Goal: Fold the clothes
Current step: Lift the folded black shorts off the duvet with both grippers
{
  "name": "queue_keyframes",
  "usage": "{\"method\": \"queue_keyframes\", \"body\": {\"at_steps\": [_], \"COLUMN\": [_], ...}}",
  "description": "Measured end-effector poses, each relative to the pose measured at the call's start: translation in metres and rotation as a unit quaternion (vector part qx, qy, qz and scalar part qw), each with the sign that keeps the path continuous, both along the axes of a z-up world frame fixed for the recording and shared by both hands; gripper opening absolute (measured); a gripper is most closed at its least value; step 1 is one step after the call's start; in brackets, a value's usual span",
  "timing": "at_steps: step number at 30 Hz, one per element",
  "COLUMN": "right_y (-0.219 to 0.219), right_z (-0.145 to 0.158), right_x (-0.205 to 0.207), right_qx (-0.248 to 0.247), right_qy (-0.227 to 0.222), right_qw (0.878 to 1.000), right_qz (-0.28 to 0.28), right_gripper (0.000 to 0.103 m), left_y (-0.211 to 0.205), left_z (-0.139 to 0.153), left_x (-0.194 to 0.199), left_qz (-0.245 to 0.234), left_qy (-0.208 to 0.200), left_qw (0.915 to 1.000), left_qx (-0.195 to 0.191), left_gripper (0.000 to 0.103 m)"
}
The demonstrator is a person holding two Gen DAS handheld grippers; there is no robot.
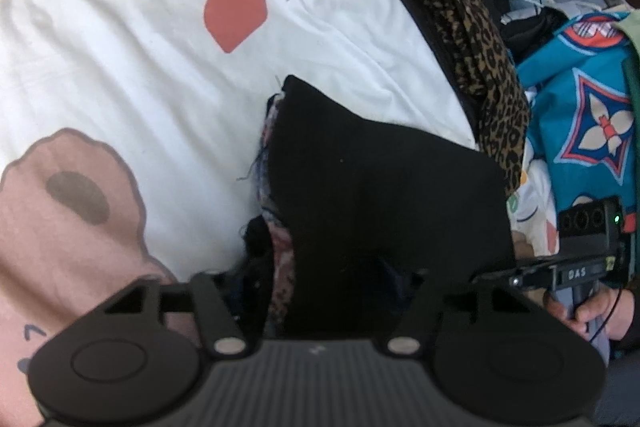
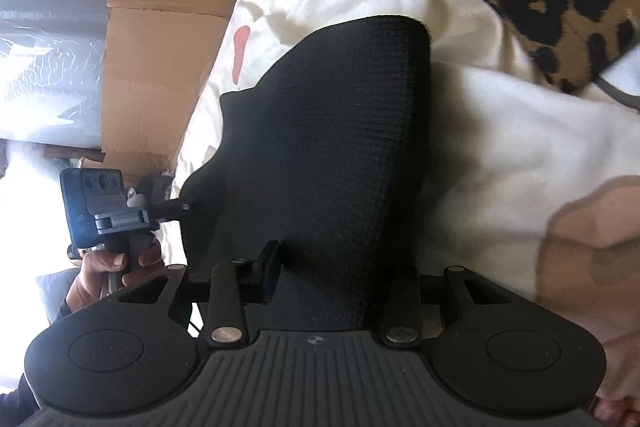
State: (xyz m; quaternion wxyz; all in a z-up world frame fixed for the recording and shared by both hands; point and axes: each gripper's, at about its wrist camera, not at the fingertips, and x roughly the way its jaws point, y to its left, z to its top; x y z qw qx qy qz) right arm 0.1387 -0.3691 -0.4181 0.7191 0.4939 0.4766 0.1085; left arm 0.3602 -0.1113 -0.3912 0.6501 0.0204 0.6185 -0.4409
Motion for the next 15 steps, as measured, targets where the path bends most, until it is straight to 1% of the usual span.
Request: {"method": "queue_keyframes", "body": {"at_steps": [1,2,3,4,5,11,15], "right_y": [0.001,0.002,0.002,0.001,0.001,0.005,0.009], "right_z": [0.000,0.000,0.001,0.002,0.003,0.032,0.051], "right_x": [0.000,0.001,0.001,0.000,0.000,0.005,0.008], "right_qx": [0.000,-0.004,-0.005,-0.006,-0.008,-0.048,-0.077], "right_qy": [0.003,0.010,0.016,0.022,0.027,0.031,0.019], "right_qw": [1.000,1.000,1.000,1.000,1.000,0.998,0.996], "right_qz": [0.002,0.004,0.004,0.003,0.003,0.022,0.034], "right_gripper": [0.033,0.023,0.020,0.016,0.010,0.009,0.008], "left_y": [0.000,0.002,0.004,0.006,0.008,0.008,0.011], "left_z": [0.000,0.000,0.000,0.001,0.003,0.021,0.034], "left_x": [0.000,0.002,0.003,0.003,0.002,-0.007,-0.014], "left_qz": [0.003,0.014,0.026,0.032,0.037,0.054,0.067], "left_qy": [0.003,0.013,0.023,0.024,0.025,0.006,-0.006], "left_qw": [1.0000,0.9998,0.9994,0.9992,0.9990,0.9985,0.9977], "left_qx": [0.004,0.003,0.001,-0.001,-0.003,-0.002,0.001], "left_gripper": [0.053,0.046,0.041,0.039,0.037,0.033,0.033]}}
